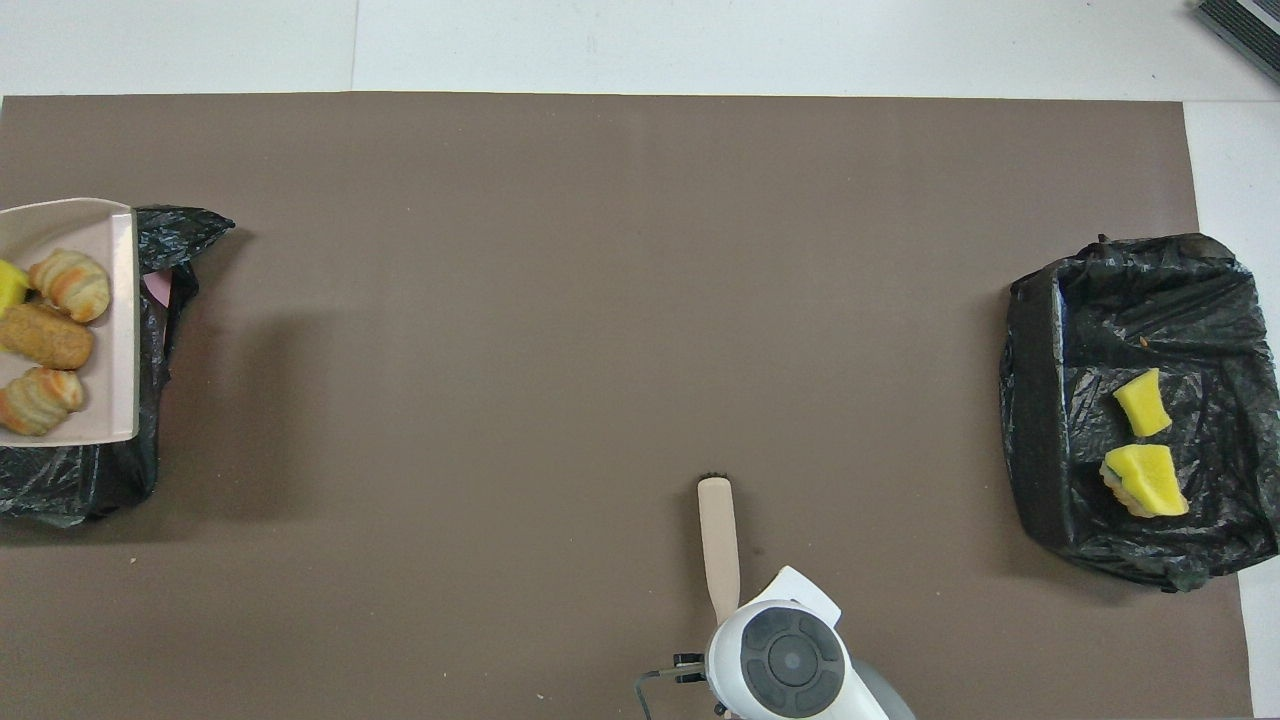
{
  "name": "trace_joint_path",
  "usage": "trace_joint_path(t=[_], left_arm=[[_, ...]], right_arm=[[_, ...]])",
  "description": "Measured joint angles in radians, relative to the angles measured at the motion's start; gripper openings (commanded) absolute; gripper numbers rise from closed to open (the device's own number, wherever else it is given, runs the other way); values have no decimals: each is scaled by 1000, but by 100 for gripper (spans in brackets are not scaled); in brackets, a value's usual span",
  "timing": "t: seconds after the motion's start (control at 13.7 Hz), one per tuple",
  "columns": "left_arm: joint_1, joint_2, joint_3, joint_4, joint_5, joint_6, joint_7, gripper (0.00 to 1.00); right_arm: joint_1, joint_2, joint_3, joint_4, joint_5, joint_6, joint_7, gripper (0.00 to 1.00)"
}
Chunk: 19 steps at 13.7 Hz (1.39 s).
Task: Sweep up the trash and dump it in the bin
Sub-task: 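Tip the dustpan with the left gripper while the right gripper sets the brush down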
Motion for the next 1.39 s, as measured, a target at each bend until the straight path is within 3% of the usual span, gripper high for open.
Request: trace_joint_path(t=[0.22,0.29,0.44,0.58,0.73,1.02,1.24,1.39], left_arm=[[57,2,5,41,56,21,1,0],[59,3,5,44,100,46,1,0],[50,10,-5,43,221,120,-13,0],[31,23,-10,34,361,190,-88,0],[2,33,-12,14,488,225,-165,0],[-56,9,-13,-83,729,295,-251,0],[-83,-66,-14,-207,971,363,-414,0],[-83,-101,-11,-245,1063,375,-443,0]], right_arm=[[0,4,0,3,56,5,-21,12],[0,5,0,4,58,5,-37,22],[0,8,0,4,61,5,-52,52],[0,15,0,4,62,5,-58,68],[0,25,0,4,63,6,-61,100],[-6,46,-6,39,63,19,-64,100],[-72,50,-10,101,31,18,-67,100],[-118,51,-13,130,4,17,-76,100]])
